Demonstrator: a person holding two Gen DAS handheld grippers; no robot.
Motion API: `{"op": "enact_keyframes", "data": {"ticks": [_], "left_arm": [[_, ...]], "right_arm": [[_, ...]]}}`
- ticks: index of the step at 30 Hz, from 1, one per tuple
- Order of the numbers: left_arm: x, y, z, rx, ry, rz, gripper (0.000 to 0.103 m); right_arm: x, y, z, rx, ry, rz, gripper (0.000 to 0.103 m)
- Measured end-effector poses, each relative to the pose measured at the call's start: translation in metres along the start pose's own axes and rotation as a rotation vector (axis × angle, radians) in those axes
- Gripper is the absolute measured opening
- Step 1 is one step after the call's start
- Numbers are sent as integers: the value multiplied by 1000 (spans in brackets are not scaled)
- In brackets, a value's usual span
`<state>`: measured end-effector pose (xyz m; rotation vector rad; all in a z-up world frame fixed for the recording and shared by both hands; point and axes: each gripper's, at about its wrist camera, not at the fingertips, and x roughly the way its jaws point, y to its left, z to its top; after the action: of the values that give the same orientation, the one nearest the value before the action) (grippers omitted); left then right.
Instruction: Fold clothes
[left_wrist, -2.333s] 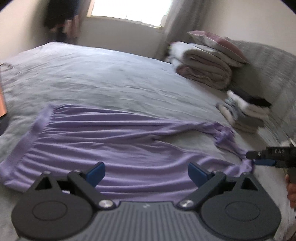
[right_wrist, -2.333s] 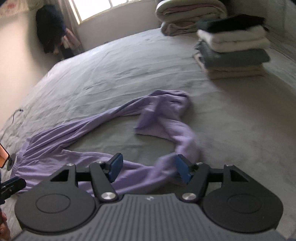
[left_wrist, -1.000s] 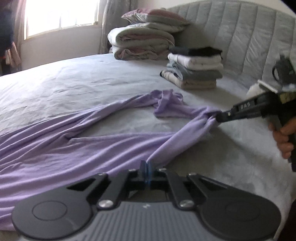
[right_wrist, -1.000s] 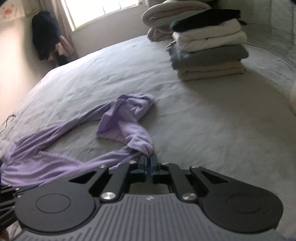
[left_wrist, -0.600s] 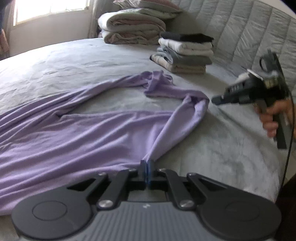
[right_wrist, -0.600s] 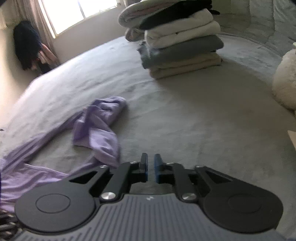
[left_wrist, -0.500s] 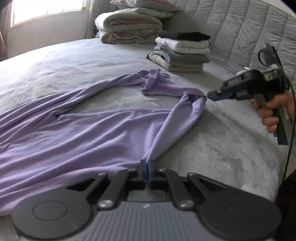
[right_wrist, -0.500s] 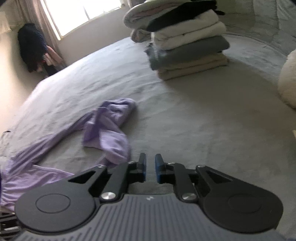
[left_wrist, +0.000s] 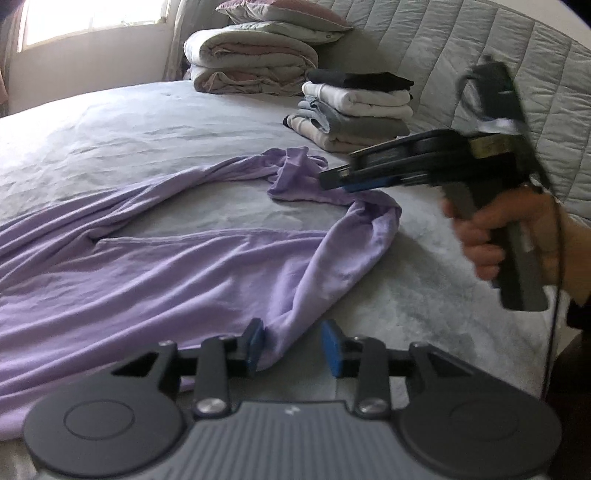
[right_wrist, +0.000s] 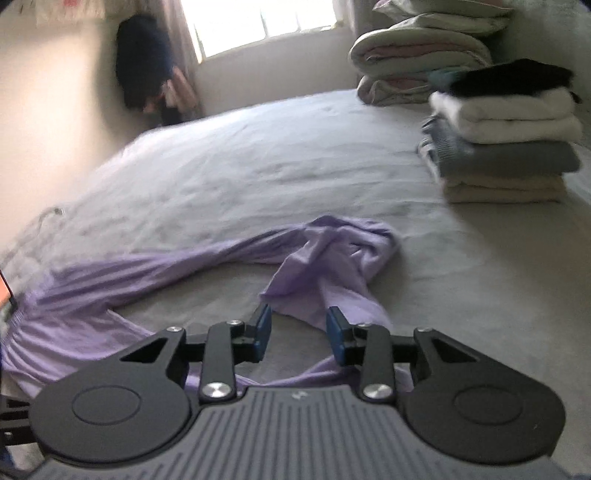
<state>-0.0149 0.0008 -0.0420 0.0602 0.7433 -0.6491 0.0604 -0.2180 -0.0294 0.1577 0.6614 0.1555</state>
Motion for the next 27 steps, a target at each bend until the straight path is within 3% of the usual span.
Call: {"op": "enact_keyframes", "data": {"ticks": [6, 8, 10, 20, 27], "left_arm": [[2, 1, -3, -8, -2, -14, 34], [2, 1, -3, -3, -2, -15, 34], [3, 2, -3, 1, -1, -17, 34], [3, 7, -1, -33, 9, -40, 34], [2, 4, -2, -16, 11, -41, 34]], "right_arm": [[34, 6, -5, -112, 32, -118, 34], [39, 6, -7, -132, 22, -140, 27], [40, 9, -8, -153, 9, -164, 4], [-8, -35, 7, 13, -86, -233, 3], [-35, -80, 2, 94, -95, -301, 3]]}}
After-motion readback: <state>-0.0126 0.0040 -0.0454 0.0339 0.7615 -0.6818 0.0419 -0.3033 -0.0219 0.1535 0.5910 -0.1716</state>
